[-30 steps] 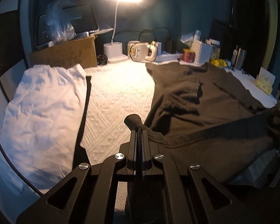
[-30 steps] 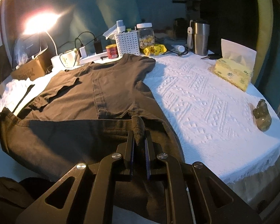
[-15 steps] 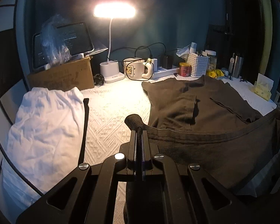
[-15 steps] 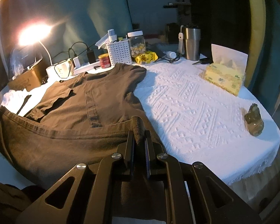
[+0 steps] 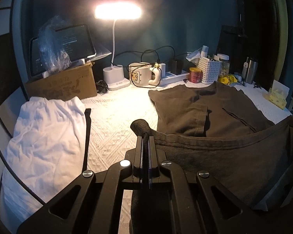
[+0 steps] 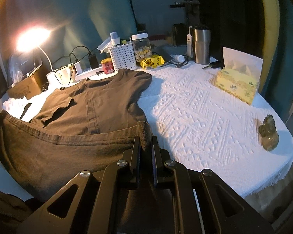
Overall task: Fold small clothes
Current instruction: 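Lift the hem with both tools and fold it over toward the collar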
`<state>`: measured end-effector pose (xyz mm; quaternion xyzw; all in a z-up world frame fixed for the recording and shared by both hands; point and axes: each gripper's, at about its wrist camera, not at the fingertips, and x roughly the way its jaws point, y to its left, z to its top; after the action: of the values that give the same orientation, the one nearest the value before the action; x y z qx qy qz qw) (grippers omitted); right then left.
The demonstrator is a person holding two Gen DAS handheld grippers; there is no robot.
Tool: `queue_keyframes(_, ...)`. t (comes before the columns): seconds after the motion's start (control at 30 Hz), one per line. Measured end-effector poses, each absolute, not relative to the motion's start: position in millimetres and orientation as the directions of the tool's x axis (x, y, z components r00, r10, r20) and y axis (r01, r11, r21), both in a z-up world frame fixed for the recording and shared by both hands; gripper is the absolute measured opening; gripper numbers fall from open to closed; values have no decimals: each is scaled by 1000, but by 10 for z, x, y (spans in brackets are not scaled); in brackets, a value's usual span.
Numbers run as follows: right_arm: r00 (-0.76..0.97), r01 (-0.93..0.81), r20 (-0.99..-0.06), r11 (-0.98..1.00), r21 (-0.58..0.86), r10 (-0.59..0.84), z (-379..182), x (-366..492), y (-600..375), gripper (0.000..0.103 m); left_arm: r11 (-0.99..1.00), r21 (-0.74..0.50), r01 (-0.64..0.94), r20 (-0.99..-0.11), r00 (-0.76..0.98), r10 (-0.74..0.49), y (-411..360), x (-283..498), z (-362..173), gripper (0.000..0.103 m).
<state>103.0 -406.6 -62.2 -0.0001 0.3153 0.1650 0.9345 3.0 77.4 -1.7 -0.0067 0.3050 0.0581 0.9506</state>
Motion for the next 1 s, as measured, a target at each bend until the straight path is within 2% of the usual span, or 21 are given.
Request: queue_keyframes(1.0,804,-326,-506,943,64,312,-84,2043,-3701,11,990,61,-126,-492,859,140,991,863,209,2)
